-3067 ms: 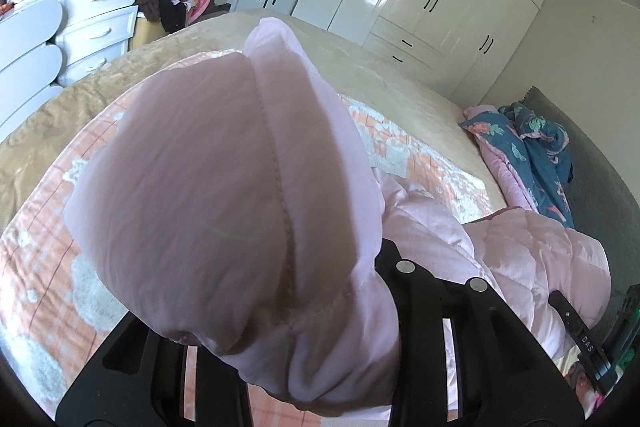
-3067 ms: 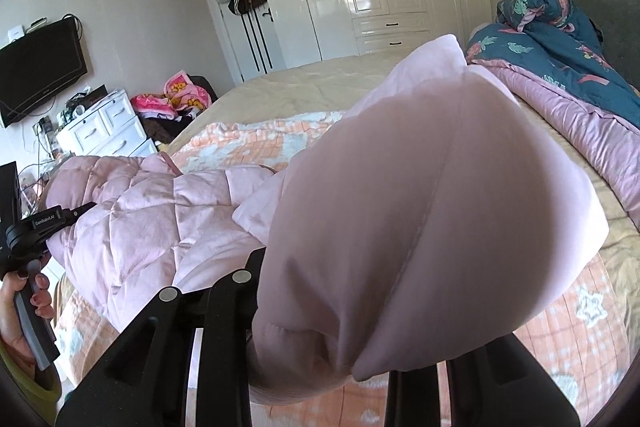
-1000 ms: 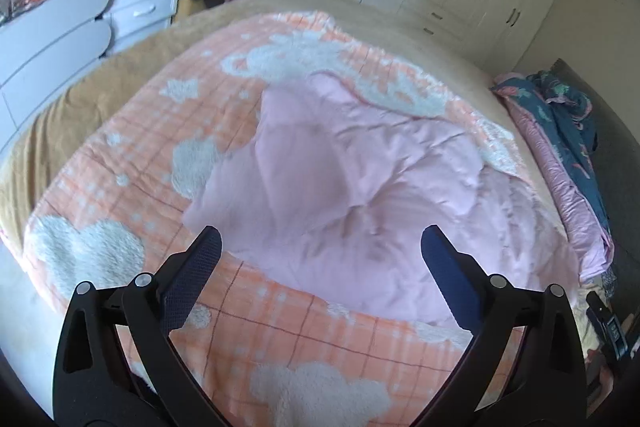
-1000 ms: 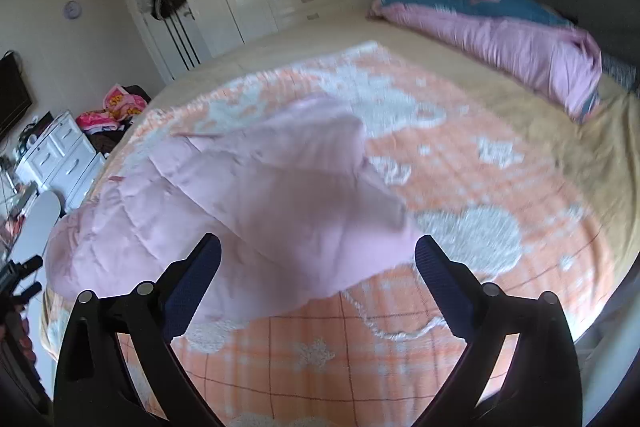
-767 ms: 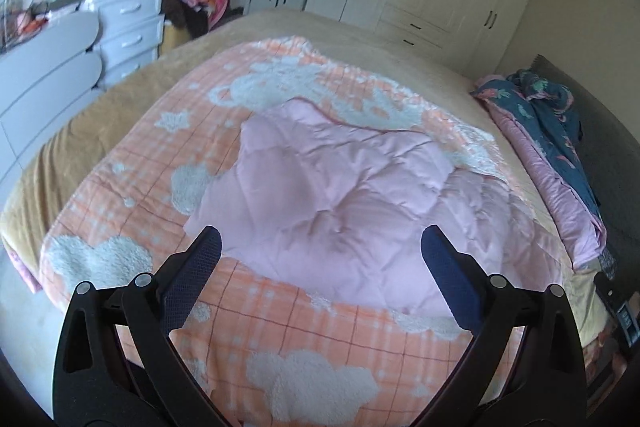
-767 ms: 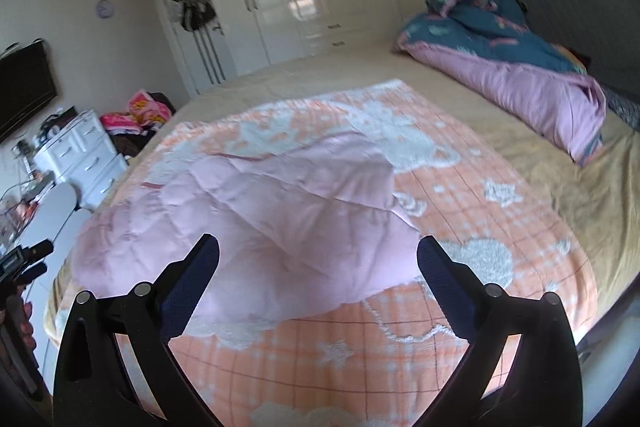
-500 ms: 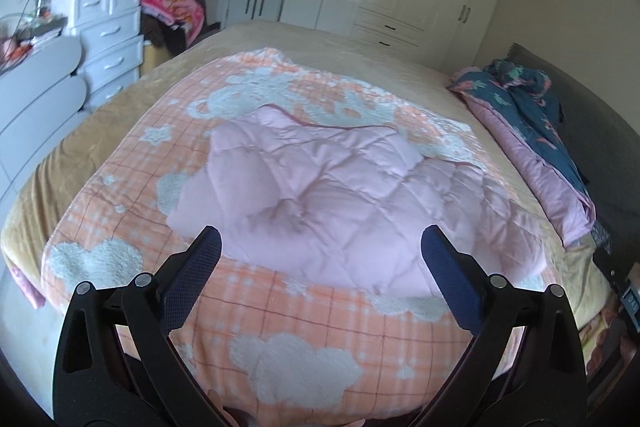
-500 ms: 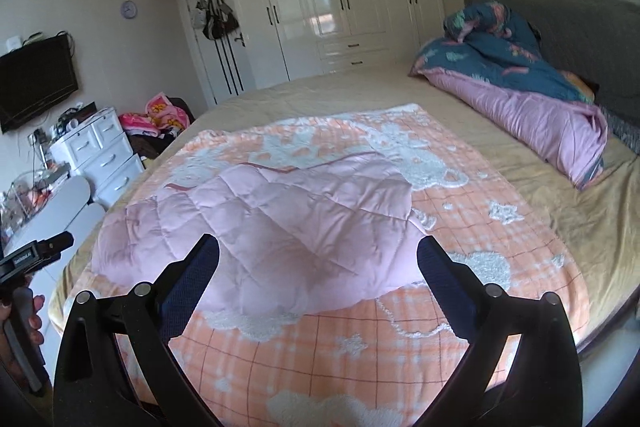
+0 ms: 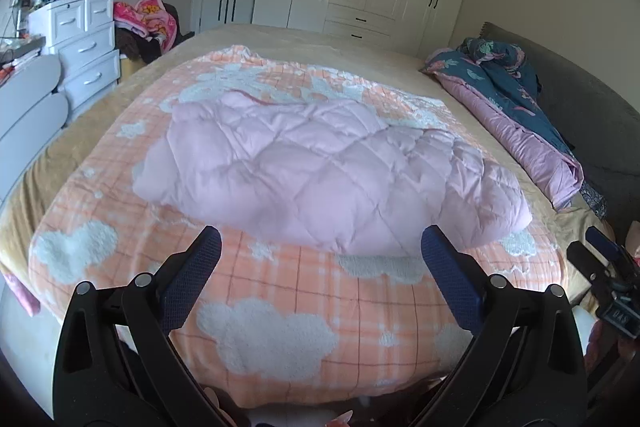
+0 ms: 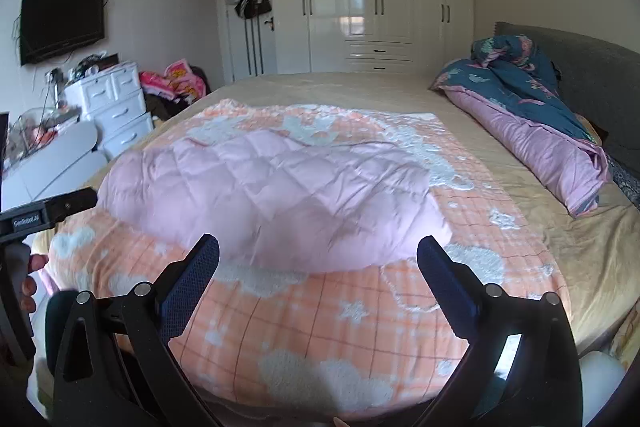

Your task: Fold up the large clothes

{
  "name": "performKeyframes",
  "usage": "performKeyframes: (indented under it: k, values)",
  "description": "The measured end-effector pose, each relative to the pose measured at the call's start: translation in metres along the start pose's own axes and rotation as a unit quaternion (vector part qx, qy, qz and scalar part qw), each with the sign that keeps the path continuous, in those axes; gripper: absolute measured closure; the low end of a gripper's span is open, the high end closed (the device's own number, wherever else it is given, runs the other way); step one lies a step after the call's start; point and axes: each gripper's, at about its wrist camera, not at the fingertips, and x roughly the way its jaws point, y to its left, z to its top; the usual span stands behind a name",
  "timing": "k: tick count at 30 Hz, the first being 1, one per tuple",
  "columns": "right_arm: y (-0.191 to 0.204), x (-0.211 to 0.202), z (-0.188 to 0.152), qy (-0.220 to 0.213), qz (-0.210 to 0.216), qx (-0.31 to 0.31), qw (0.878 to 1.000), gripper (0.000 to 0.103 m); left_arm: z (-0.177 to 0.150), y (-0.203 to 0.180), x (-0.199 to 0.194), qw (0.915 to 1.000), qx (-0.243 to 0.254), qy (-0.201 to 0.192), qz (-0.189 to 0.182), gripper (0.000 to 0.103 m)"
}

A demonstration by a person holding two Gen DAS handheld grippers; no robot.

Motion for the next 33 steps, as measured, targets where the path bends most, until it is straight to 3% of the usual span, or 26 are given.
performKeyframes:
  k: [11, 33]
  values:
    - [0.019, 0.019, -0.017, 0.02, 0.03, 0.011, 0.999, 0.004, -0.019, -0.005, 0.013, 0.9999, 0.006, 0.008, -0.01, 0.009]
    - [0.013, 0.025, -0.014, 0.023, 0.029, 0.021, 0.999, 0.004, -0.02, -0.005, 0.016, 0.9999, 0.011, 0.012, 0.0, 0.009]
